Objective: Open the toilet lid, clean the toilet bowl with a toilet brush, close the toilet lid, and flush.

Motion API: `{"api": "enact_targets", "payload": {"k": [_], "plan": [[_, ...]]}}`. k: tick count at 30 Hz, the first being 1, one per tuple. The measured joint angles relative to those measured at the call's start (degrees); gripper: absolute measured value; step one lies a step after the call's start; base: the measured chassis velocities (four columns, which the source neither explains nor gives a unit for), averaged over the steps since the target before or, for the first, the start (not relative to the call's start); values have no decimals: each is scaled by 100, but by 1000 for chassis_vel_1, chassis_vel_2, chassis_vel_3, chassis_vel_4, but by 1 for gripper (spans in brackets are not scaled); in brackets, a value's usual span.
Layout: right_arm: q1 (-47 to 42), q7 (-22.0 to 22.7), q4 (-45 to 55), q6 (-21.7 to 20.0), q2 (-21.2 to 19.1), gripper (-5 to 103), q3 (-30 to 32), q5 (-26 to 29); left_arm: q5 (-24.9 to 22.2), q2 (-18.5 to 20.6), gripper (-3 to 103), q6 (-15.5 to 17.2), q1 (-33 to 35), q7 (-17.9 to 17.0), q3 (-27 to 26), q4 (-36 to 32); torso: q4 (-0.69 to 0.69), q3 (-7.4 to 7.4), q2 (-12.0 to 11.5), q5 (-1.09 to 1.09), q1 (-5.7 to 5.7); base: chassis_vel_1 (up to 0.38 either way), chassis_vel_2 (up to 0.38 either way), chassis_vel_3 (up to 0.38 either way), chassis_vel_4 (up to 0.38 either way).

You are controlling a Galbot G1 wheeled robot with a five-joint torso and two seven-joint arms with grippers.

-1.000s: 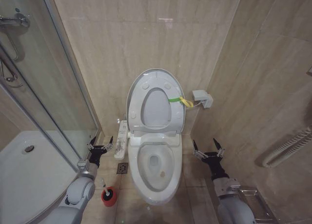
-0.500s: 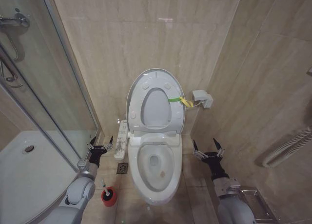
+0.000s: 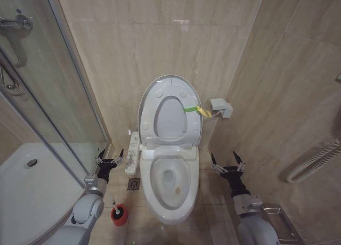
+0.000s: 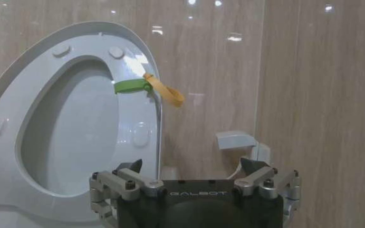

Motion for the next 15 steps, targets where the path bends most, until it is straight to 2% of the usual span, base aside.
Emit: {"api": "enact_targets", "payload": {"k": [15], "plan": [[0,0,0,0,0,100,0,0,0,0,100,0,0,0,0,0,0,0,0,0,0,0,0,0,0]]}}
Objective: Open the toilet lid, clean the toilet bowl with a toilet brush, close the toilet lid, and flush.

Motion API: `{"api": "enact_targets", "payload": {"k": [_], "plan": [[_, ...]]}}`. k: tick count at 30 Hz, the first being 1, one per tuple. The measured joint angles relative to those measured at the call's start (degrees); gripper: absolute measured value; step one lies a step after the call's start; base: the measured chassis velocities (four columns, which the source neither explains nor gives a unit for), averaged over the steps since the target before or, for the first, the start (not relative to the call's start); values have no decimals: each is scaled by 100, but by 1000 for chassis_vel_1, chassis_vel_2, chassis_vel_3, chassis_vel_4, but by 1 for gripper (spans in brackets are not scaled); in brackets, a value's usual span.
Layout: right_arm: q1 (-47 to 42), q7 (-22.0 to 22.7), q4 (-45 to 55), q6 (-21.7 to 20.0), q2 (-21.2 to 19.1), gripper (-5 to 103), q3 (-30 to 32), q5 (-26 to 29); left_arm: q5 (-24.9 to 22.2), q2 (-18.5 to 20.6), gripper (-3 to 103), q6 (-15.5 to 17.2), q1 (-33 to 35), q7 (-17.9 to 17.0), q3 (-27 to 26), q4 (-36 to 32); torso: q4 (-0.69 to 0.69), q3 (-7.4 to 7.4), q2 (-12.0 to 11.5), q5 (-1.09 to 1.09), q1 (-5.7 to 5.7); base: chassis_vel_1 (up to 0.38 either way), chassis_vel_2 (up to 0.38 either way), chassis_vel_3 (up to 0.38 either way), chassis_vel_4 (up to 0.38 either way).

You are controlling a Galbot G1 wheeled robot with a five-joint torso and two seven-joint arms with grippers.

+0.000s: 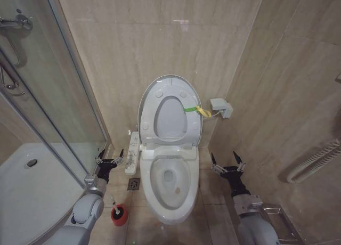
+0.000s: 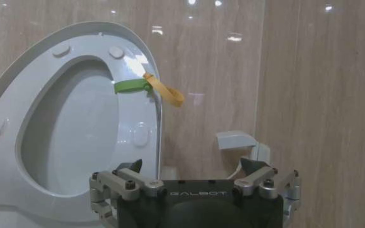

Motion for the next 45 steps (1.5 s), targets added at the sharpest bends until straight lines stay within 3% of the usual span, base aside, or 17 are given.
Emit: {"api": "enact_targets", "payload": {"k": [8,11,12,18,19,26,27,33,34,35,40,41,42,45], "plan": [[0,0,0,0,0,100,0,0,6,-36,100,43,121,-1,-56,-123,-2,0,0,0,0,0,0,0,0],[0,0,0,0,0,100,0,0,45,-181,100,233,570,-7,-257,-590,-1,0,0,0,0,0,0,0,0],[0,0,0,0,0,100,0,0,62,-237,92,303,742,-9,-332,-769,0,0,0,0,0,0,0,0,0],[0,0,0,0,0,100,0,0,140,-503,92,658,1580,-30,-718,-1650,0,0,0,1,0,0,0,0,0],[0,0,0,0,0,100,0,0,155,-552,99,726,1736,-33,-788,-1809,0,0,0,1,0,0,0,0,0],[0,0,0,0,0,100,0,0,242,-836,99,1098,2619,-53,-1188,-2730,0,-1,0,0,-1,0,0,0,0],[0,0,1,0,0,100,0,0,257,-889,93,1171,2786,-57,-1262,-2907,0,-1,0,0,-1,0,0,0,0],[0,0,0,0,0,100,0,0,338,-1170,93,1537,3658,-80,-1658,-3821,0,-1,0,0,-1,0,0,0,0],[0,0,0,0,0,100,0,0,353,-1223,101,1609,3826,-83,-1732,-3994,0,-1,0,1,-1,0,0,0,0],[-1,0,0,0,0,100,0,0,366,-1264,101,1660,3958,-86,-1793,-4130,1,0,1,2,-1,0,0,0,0],[0,0,0,0,0,100,-1,0,377,-1299,101,1708,4058,-90,-1839,-4234,0,0,1,0,-1,0,0,0,0],[0,0,0,0,0,100,-1,0,377,-1303,93,1707,4069,-90,-1848,-4236,-1,0,1,1,-1,0,0,0,0],[0,0,0,0,0,100,-1,0,377,-1303,93,1707,4069,-90,-1848,-4236,-1,0,1,1,-1,0,0,0,0],[0,0,1,0,0,100,-1,0,346,-1307,93,1406,4014,-101,-1860,-3768,0,0,1,0,0,0,0,0,0]]}}
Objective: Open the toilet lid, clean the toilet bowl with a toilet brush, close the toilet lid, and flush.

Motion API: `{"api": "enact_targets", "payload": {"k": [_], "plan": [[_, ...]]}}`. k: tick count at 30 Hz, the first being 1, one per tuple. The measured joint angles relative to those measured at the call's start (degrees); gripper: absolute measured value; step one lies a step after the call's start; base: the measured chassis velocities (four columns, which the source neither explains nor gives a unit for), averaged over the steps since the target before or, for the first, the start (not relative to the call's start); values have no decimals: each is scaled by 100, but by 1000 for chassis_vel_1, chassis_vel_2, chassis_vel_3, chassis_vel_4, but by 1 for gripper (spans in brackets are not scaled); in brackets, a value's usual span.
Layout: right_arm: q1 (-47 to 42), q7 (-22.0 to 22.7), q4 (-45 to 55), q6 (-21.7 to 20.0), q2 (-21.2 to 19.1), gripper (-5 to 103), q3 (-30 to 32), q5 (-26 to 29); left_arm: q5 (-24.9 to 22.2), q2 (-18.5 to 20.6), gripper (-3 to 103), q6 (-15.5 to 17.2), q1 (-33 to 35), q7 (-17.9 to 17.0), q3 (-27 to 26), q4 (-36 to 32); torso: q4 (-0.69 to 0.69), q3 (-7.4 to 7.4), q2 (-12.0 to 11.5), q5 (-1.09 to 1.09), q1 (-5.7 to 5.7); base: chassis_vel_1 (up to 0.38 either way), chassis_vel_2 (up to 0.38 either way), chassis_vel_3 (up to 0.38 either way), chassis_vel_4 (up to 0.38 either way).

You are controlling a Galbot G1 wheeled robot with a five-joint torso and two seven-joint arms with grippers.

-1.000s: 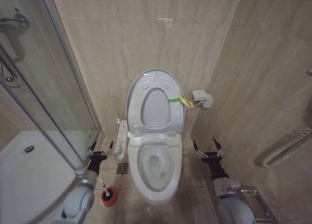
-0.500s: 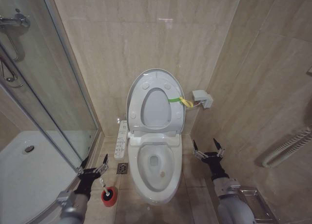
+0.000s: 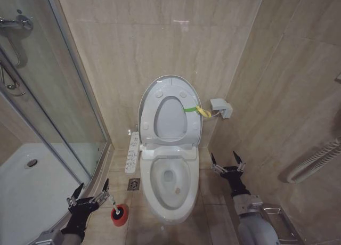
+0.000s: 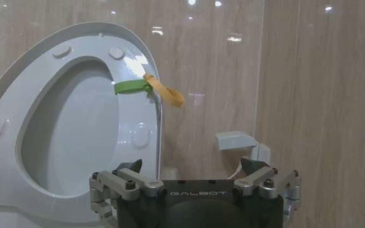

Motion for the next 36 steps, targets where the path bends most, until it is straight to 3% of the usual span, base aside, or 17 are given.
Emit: {"api": "enact_targets", "payload": {"k": [2,3,4,17,26,30,32,33,36], "plan": [[0,0,0,0,0,100,0,0,-17,4,93,-124,-33,-4,1,184,-1,0,0,-1,0,0,0,0,0],[0,0,0,0,0,100,0,0,-49,9,93,-341,-87,-13,2,521,0,0,0,0,0,0,0,0,0],[0,0,0,0,0,100,0,0,-76,14,100,-504,-134,-22,4,787,0,0,0,-1,0,0,0,0,0],[0,0,0,0,0,100,0,0,-101,19,100,-709,-212,-23,22,1098,0,0,-1,1,0,0,0,0,0],[0,0,0,0,0,100,0,0,-37,-41,100,-1375,-701,104,257,2500,0,0,-1,0,0,0,0,0,0],[1,0,0,0,0,100,1,0,-3,1,100,-1687,-763,-197,474,2894,-1,0,-1,6,0,0,0,0,0],[-2,0,0,0,-1,100,1,0,32,15,100,-1860,-793,-359,644,3151,3,0,-1,-15,0,0,0,0,0],[2,-1,2,1,1,100,1,0,109,29,100,-2007,-849,-461,677,3250,-1,-1,-1,5,0,0,0,0,0],[-2,0,0,0,1,100,1,0,225,39,100,-2213,-907,-615,743,3381,0,0,-1,9,0,0,0,0,0]]}}
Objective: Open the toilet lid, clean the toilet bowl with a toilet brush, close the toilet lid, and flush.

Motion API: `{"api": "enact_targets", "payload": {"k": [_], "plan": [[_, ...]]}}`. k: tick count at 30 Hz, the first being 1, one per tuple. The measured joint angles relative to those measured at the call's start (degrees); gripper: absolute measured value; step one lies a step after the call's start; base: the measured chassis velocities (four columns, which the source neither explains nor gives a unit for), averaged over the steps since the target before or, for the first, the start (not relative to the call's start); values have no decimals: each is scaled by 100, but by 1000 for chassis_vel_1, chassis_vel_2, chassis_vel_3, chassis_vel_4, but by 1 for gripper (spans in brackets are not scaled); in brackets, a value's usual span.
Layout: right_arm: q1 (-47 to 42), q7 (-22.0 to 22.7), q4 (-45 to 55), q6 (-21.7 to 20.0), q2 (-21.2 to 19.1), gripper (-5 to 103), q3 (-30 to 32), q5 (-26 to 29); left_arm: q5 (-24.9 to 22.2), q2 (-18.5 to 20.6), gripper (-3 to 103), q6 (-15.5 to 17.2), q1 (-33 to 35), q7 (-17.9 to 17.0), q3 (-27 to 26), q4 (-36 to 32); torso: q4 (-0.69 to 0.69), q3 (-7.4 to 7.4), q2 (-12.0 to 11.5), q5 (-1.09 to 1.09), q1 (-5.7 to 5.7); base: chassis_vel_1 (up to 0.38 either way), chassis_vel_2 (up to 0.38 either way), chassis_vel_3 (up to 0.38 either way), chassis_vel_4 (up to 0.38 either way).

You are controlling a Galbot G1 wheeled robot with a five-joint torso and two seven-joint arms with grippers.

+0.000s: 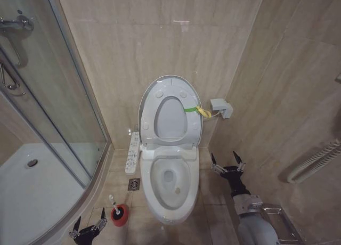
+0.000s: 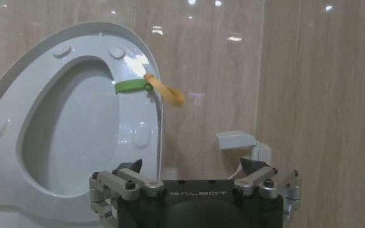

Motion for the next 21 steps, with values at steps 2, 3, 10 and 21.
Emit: {"api": "enact_targets", "payload": {"k": [2,3,10,21], "plan": [[0,0,0,1,-1,100,1,0,172,42,100,-197,2,-189,186,114,0,0,0,-19,1,0,0,0,0],[2,-1,0,1,0,100,0,0,194,41,100,-246,16,-58,170,98,1,0,0,-2,1,0,0,0,0],[2,0,0,1,0,100,0,0,187,-103,100,-212,-58,1114,-154,58,0,0,0,-8,1,0,0,0,0],[2,0,0,1,0,100,0,0,548,-156,100,-877,-179,1460,-264,704,0,0,0,-9,1,0,0,0,0]]}}
